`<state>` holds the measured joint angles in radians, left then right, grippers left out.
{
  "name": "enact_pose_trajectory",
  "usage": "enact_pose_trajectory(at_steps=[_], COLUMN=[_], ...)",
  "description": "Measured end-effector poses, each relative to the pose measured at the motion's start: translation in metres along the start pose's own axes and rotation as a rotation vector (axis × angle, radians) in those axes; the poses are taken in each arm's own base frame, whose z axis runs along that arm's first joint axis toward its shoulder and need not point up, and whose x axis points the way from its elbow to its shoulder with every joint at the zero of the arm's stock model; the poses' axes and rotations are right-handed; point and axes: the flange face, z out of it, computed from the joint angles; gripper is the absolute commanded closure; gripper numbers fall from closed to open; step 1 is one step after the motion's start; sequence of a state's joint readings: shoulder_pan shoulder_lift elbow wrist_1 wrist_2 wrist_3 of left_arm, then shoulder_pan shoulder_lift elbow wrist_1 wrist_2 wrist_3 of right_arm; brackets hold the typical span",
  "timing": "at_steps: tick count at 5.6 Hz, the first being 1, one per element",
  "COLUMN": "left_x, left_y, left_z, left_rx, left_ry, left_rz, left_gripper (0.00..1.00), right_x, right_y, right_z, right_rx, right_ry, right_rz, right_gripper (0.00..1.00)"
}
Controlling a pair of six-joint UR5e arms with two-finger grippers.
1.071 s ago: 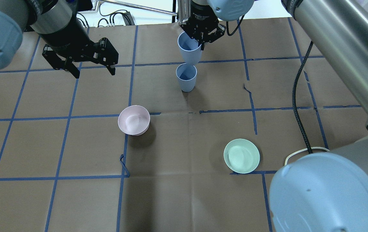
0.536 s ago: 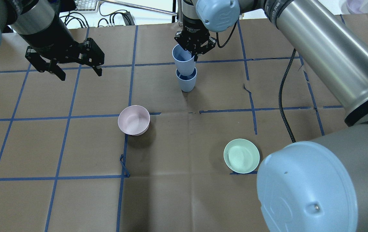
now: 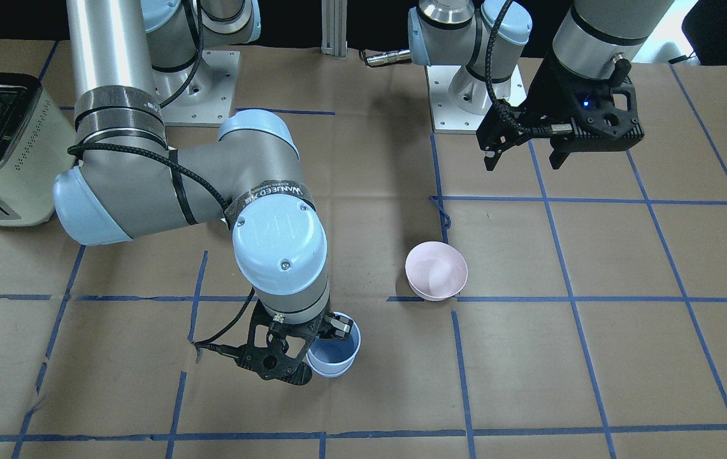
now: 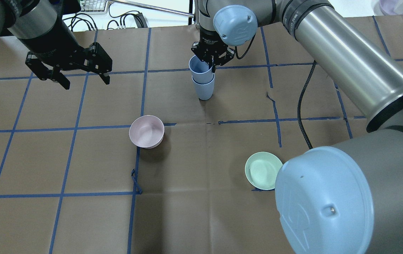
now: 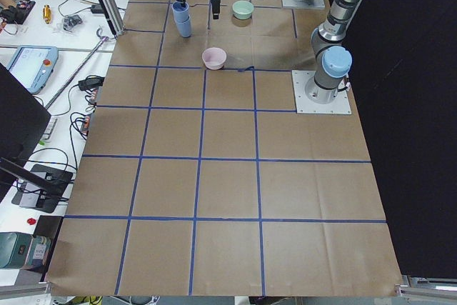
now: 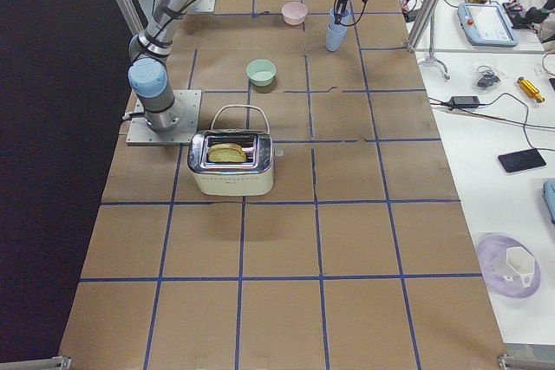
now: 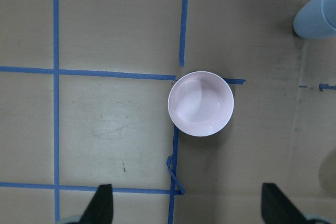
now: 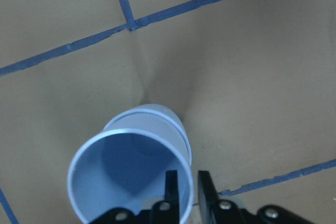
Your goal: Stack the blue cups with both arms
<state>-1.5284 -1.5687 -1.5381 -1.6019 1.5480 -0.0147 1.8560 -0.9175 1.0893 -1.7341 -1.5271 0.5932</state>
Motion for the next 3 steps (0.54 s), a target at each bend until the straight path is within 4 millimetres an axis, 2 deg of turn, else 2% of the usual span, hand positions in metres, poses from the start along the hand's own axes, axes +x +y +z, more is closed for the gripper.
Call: enact_pose_trajectory(at_steps=[1,2,3], left_x=[0.000,0.000,0.000], left_y=[0.000,0.000,0.000], left_z=[0.002,0.004,0.005], left_rx=[-0.005,-0.008,-0.009], left_ry=[-0.002,-0.002,-0.002], left_rz=[0.023,0.032,0.036], left_gripper=[0.01,0.01,0.01], right_x=[0.005,0.017,0.043], right_y=[-0.001,0.004,0.013], right_z=[-0.016,-0.043,-0.079], right_rx=[0.017,0.016,-0.006], right_ry=[-0.022,-0.033,-0.018], right_rz=[0.003,0.012,-0.003], right_gripper=[0.00,0.00,0.00])
